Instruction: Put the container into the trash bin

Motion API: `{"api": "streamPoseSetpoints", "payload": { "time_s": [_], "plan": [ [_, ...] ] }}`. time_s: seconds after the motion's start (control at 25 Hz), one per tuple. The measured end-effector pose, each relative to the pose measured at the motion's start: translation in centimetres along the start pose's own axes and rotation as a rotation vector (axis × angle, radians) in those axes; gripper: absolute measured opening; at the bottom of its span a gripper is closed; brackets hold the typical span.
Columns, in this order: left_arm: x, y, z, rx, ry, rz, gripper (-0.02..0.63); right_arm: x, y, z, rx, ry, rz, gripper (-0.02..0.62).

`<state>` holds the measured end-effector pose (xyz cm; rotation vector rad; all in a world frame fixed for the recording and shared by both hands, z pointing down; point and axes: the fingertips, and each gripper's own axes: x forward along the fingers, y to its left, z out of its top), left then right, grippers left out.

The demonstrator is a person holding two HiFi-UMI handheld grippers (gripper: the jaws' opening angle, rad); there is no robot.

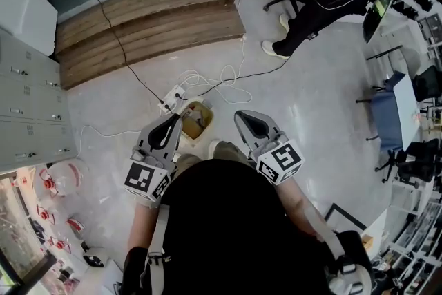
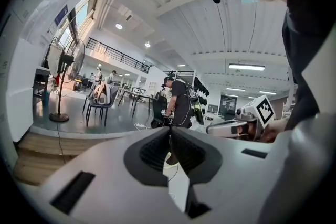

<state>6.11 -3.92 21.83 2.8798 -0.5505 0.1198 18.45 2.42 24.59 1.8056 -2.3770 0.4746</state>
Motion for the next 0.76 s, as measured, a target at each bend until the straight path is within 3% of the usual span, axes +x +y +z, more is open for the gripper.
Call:
{"api": "streamPoseSetpoints", "payload": {
  "time_s": [0.76],
  "plan": [
    [-1.5,0.3,-0.3,-0.028,-0.022,-0.007,0.008,0.7,1.7,-0.4,0.030,0.005,0.042,0.015]
  ]
}}
